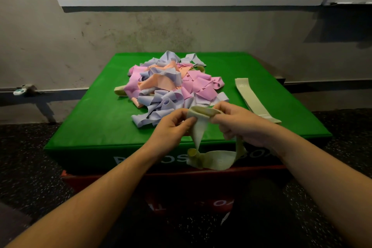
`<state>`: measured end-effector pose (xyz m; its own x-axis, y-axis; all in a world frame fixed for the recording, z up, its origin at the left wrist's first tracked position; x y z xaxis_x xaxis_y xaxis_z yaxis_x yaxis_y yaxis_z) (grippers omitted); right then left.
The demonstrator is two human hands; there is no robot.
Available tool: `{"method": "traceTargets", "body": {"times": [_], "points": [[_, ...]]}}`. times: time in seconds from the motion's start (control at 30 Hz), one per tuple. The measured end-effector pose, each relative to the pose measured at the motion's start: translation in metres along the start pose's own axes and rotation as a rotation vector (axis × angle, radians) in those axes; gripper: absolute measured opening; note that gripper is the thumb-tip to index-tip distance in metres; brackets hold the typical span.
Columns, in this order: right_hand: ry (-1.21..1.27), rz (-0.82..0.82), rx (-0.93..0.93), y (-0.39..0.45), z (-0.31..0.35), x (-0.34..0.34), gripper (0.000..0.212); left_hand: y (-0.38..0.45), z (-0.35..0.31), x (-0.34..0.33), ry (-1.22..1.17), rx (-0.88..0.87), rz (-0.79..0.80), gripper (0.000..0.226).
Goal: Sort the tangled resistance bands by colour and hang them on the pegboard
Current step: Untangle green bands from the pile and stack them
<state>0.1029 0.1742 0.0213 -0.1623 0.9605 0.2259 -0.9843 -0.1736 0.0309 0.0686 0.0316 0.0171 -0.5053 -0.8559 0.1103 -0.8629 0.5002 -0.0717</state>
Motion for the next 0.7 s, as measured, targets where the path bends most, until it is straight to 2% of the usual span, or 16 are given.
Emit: {"method": "traceTargets", "body": {"times": [0.07, 0.13, 0.2, 0.23, 0.3, 0.43, 0.57, 0.63, 0.7], "points": [[0.126, -0.086, 0.012, 0.002, -0.003, 0.005, 0.003, 0.0, 0.001, 0.004, -0.046, 0.0, -0.003, 0.01], [0.225, -0.101, -0.015, 0.002, -0.009, 0.007, 0.017, -0.001, -0.001, 0.007, -0.074, -0.012, -0.005, 0.022], [0.364, -0.079, -0.056, 0.001, -0.017, 0.002, 0.039, -0.002, -0.006, 0.009, -0.077, -0.021, 0.017, 0.05], [0.449, -0.068, -0.079, 0.001, -0.018, -0.003, 0.042, -0.002, -0.007, 0.009, -0.077, -0.014, 0.036, 0.063], [0.573, -0.048, -0.108, 0.001, -0.018, -0.015, 0.024, -0.002, -0.01, 0.006, -0.065, -0.006, 0.087, 0.07], [0.702, 0.036, -0.209, 0.005, -0.022, -0.043, 0.023, -0.001, -0.015, 0.006, -0.034, -0.025, 0.028, 0.045], [0.411, 0.198, -0.266, -0.003, -0.027, -0.054, 0.032, -0.002, -0.018, 0.012, -0.101, -0.028, -0.048, 0.026], [0.306, 0.141, -0.257, -0.004, -0.029, -0.05, 0.033, -0.002, -0.017, 0.012, -0.102, -0.01, -0.049, 0.019], [0.311, 0.106, -0.228, -0.003, -0.031, -0.046, 0.027, -0.003, -0.018, 0.01, -0.07, -0.008, -0.032, 0.014]]}}
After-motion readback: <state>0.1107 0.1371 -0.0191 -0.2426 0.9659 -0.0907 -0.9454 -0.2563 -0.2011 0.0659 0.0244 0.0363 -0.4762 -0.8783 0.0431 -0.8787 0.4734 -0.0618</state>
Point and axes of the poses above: each hand's wrist, its own y-axis towards the middle knuckle, its own x-axis out of the back of the hand, z = x × y, the point moved 9 cm from there along y, towards the middle knuckle, and after that the axes turned 15 degrees about x, right-handed, at the moved point
